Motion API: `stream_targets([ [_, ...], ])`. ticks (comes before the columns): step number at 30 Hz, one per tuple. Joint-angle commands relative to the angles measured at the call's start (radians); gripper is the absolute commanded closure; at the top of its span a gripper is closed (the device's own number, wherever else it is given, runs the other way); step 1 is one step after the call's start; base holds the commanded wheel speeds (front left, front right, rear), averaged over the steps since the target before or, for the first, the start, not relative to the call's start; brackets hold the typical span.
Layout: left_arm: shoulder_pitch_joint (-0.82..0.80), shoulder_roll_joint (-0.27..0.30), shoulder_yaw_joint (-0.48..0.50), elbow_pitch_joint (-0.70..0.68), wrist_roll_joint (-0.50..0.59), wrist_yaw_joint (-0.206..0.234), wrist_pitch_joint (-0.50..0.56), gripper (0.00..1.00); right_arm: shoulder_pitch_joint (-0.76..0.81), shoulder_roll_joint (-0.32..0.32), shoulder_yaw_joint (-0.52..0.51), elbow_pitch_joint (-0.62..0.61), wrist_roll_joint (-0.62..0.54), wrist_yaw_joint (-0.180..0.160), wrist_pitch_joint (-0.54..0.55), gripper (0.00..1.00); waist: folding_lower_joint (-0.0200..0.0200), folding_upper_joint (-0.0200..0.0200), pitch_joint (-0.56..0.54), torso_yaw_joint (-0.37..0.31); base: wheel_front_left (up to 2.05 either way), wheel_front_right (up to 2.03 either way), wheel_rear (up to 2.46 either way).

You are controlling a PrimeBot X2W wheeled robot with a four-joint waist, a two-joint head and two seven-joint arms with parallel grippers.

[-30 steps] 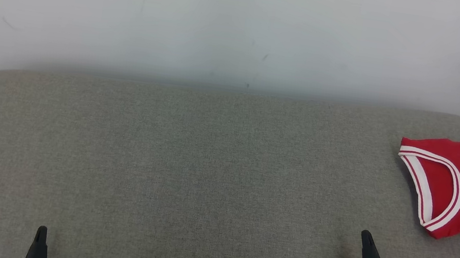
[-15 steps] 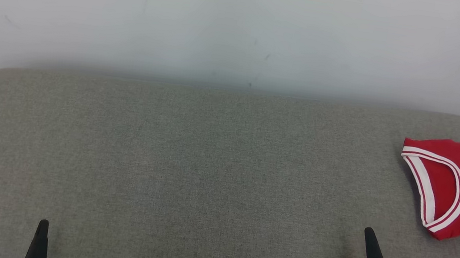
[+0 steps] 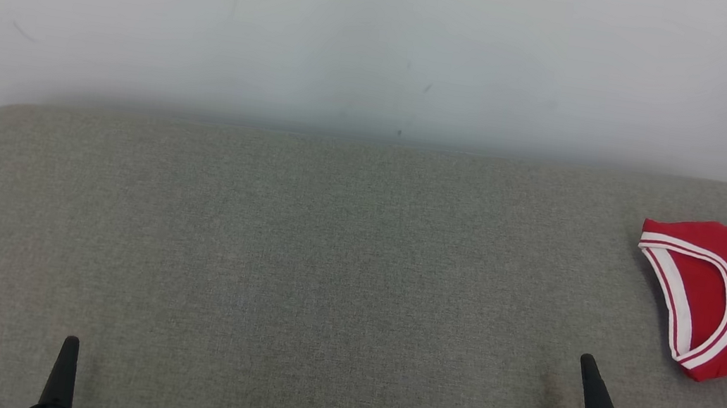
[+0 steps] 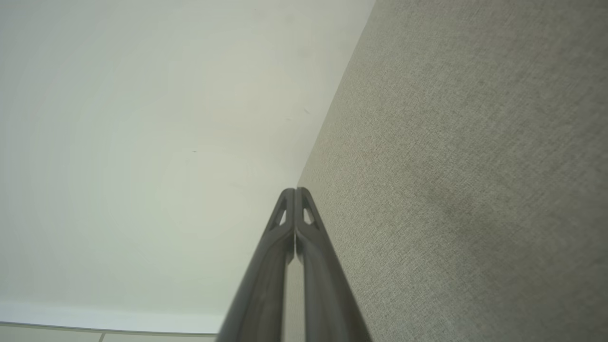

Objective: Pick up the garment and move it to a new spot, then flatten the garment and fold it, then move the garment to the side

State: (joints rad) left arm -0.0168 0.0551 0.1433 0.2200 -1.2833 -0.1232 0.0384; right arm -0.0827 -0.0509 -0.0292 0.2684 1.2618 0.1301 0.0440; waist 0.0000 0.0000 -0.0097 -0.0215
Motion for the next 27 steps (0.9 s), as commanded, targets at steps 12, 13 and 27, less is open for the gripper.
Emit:
stream_targets([
  [12, -0.029, -0.002, 0.012, -0.013, -0.109, -0.005, 0.033, 1.00, -0.024, 0.001, -0.010, -0.014, 0.117, 0.001, 0.017, 1.00, 0.0000, 0.0000, 0.003, 0.006, 0.00, 0.00, 0.00],
  [13, -0.030, -0.002, 0.013, -0.014, -0.119, -0.005, 0.036, 1.00, -0.024, 0.001, -0.011, -0.014, 0.126, 0.001, 0.018, 1.00, 0.0000, 0.0000, 0.003, 0.006, 0.00, 0.00, 0.00],
  [27, -0.040, -0.004, 0.020, -0.018, -0.226, -0.009, 0.069, 1.00, -0.036, 0.001, -0.019, -0.015, 0.242, 0.001, 0.035, 1.00, 0.0000, 0.0000, 0.007, 0.013, 0.00, 0.00, 0.00],
])
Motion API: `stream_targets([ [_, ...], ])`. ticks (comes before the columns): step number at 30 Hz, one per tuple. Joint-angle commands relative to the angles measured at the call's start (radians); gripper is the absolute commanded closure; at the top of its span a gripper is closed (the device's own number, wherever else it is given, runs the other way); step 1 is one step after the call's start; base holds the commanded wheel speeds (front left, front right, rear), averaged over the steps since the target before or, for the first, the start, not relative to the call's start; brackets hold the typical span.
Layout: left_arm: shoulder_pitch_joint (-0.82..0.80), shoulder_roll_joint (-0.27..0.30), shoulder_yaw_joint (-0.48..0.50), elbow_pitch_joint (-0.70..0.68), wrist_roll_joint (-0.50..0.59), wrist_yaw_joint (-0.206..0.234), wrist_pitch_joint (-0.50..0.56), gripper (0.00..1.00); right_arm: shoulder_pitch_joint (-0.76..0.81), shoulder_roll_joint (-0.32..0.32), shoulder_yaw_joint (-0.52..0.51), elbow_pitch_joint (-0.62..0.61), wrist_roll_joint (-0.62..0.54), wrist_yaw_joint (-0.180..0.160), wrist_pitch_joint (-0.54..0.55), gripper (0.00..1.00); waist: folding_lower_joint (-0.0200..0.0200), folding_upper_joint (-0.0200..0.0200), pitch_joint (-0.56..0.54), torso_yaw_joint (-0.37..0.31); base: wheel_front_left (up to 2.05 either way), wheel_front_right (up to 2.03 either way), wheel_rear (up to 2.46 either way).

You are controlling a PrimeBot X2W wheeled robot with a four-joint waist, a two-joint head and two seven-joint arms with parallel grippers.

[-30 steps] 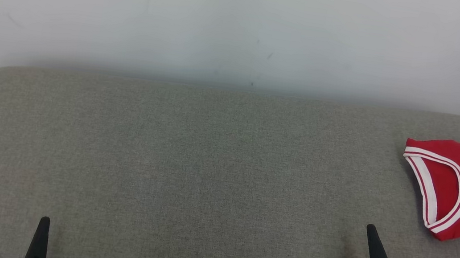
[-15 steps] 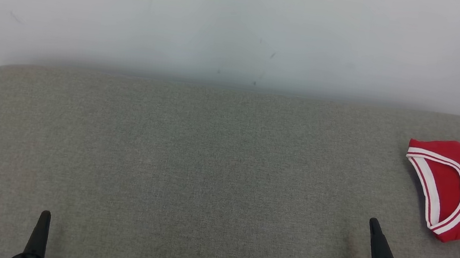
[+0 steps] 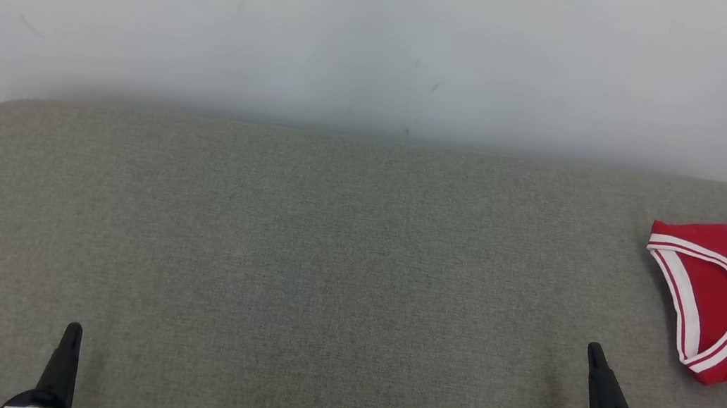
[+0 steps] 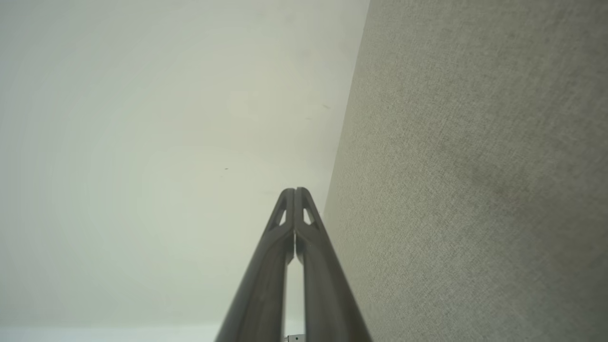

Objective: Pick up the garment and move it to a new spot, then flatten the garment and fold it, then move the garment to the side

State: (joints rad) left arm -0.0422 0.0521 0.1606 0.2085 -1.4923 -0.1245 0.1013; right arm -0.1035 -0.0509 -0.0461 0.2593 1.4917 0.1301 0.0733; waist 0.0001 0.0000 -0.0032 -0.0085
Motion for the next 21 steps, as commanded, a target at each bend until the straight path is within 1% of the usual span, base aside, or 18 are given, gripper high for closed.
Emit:
stream_targets([
  [1, -0.015, -0.001, 0.003, -0.007, -0.023, -0.007, 0.007, 1.00, -0.016, 0.001, -0.003, -0.006, 0.019, 0.001, 0.006, 1.00, -0.0001, 0.0000, 0.000, 0.001, 0.00, 0.00, 0.00],
  [15, -0.024, -0.002, 0.011, -0.011, -0.118, -0.008, 0.035, 1.00, -0.017, 0.001, -0.010, -0.005, 0.124, 0.001, 0.020, 1.00, -0.0001, 0.0000, 0.004, 0.008, 0.00, 0.00, 0.00],
  [21, -0.022, -0.003, 0.011, -0.011, -0.124, -0.008, 0.037, 1.00, -0.018, 0.001, -0.010, -0.006, 0.127, 0.001, 0.021, 1.00, -0.0001, 0.0000, 0.004, 0.009, 0.00, 0.00, 0.00],
])
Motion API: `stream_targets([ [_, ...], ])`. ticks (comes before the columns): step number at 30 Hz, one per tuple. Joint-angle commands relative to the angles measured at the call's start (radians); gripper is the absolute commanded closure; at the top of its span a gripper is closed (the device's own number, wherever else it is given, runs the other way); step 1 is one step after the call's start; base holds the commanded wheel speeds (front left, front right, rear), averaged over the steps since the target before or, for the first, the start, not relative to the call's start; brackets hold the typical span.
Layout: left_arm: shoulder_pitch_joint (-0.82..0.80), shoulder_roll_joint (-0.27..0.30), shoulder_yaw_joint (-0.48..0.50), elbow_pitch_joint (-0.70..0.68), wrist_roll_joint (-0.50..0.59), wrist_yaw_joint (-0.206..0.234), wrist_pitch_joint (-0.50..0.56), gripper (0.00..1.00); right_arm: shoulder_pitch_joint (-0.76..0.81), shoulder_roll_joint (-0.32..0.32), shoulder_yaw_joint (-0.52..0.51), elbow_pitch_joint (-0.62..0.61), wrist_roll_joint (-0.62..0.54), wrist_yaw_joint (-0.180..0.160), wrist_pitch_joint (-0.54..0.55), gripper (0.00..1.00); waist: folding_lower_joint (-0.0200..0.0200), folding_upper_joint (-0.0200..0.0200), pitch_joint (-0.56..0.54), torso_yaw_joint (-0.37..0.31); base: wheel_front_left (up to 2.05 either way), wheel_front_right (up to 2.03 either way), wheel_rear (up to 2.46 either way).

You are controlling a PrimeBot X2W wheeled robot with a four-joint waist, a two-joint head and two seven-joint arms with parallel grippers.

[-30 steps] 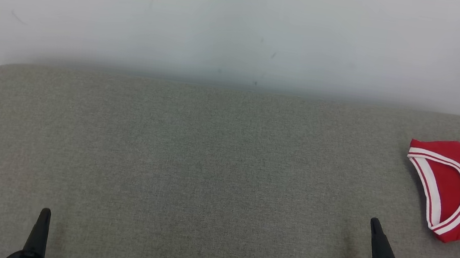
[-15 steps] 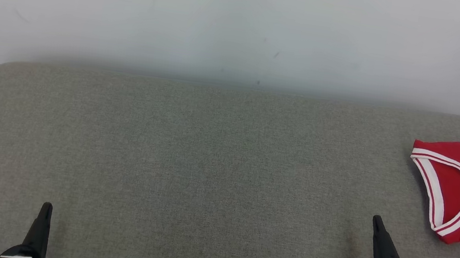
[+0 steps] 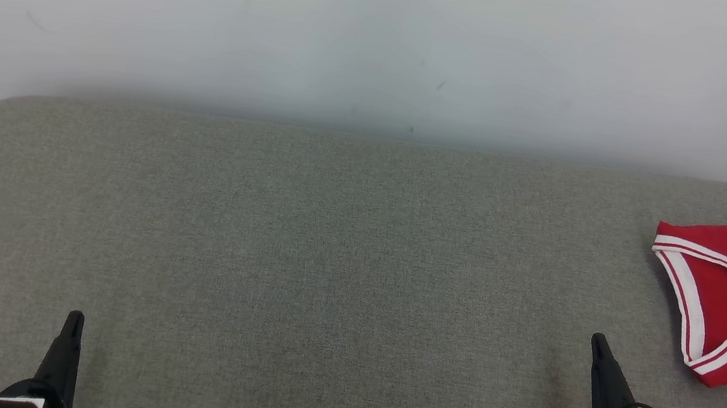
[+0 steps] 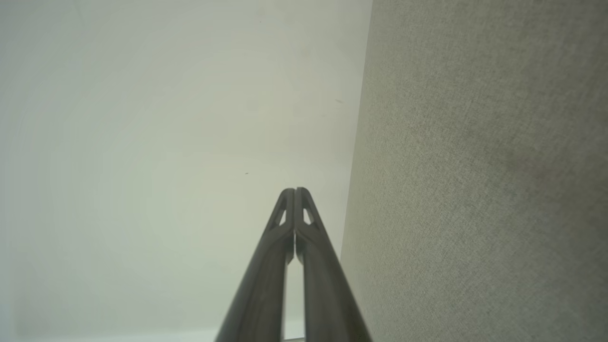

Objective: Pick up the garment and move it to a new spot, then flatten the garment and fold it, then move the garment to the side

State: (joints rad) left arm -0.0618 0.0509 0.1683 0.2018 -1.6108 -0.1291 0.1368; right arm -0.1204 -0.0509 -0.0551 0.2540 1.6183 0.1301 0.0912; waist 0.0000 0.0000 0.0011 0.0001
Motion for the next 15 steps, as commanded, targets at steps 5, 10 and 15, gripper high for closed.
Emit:
stream_targets([
  [5, -0.002, -0.001, 0.004, -0.004, -0.006, -0.003, 0.002, 1.00, -0.001, 0.001, -0.001, 0.000, 0.001, 0.001, 0.002, 1.00, 0.0000, 0.0000, 0.000, 0.000, 0.00, 0.00, 0.00],
  [10, -0.002, -0.001, 0.003, -0.004, -0.006, -0.003, 0.002, 1.00, -0.001, 0.001, -0.001, 0.000, 0.001, 0.001, 0.002, 1.00, 0.0000, 0.0000, 0.000, 0.000, 0.00, 0.00, 0.00],
  [15, -0.002, -0.001, 0.004, -0.004, -0.006, -0.003, 0.002, 1.00, -0.001, 0.001, -0.001, 0.000, 0.001, 0.001, 0.002, 1.00, 0.0000, 0.0000, 0.000, 0.000, 0.00, 0.00, 0.00],
])
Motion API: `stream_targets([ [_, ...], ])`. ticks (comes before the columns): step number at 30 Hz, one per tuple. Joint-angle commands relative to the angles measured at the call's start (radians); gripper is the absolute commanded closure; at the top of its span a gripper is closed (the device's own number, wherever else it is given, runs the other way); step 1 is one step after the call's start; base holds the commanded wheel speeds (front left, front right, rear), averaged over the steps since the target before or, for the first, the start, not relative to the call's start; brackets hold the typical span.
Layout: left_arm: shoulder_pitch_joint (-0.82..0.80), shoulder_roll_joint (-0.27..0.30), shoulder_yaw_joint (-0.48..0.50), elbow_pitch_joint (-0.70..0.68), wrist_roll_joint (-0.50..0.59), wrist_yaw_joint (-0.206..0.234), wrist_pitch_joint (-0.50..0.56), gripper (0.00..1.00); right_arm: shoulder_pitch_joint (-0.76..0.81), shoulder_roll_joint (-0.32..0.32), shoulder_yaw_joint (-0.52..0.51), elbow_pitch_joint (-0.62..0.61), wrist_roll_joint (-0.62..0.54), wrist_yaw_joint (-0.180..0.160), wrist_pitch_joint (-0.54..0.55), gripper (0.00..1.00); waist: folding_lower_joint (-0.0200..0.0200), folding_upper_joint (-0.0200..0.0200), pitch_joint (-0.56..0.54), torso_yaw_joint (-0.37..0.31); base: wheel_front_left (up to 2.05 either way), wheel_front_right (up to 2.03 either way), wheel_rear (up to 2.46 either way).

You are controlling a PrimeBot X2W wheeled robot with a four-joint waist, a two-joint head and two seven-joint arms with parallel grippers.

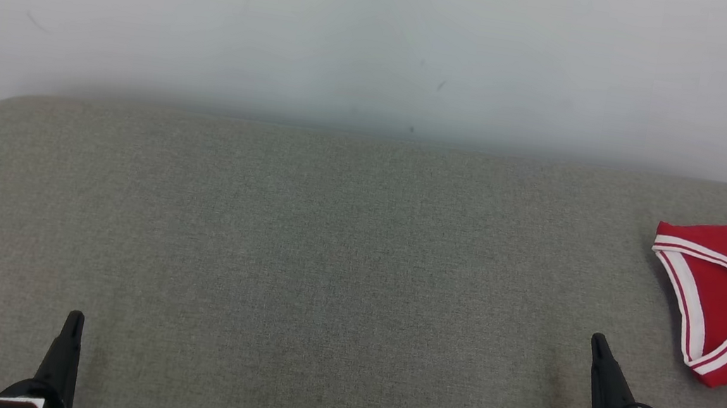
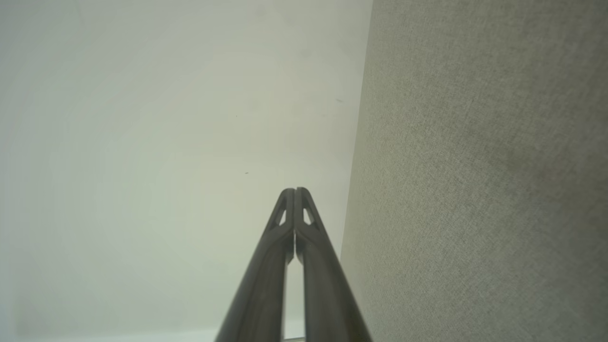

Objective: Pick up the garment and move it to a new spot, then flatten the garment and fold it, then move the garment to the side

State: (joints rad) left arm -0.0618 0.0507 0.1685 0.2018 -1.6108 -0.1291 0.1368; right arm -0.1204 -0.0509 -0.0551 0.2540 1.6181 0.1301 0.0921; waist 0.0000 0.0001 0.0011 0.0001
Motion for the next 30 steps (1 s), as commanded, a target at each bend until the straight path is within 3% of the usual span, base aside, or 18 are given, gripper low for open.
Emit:
stream_targets([
  [1, -0.002, -0.001, 0.003, -0.004, -0.006, -0.003, 0.002, 1.00, -0.001, 0.001, -0.001, 0.000, 0.001, 0.001, 0.001, 1.00, 0.0000, -0.0001, 0.000, 0.000, 0.00, 0.00, 0.00],
  [30, -0.002, -0.001, 0.003, -0.004, -0.006, -0.003, 0.002, 1.00, -0.001, 0.001, -0.001, 0.000, 0.001, 0.001, 0.001, 1.00, 0.0000, -0.0001, 0.000, 0.000, 0.00, 0.00, 0.00],
])
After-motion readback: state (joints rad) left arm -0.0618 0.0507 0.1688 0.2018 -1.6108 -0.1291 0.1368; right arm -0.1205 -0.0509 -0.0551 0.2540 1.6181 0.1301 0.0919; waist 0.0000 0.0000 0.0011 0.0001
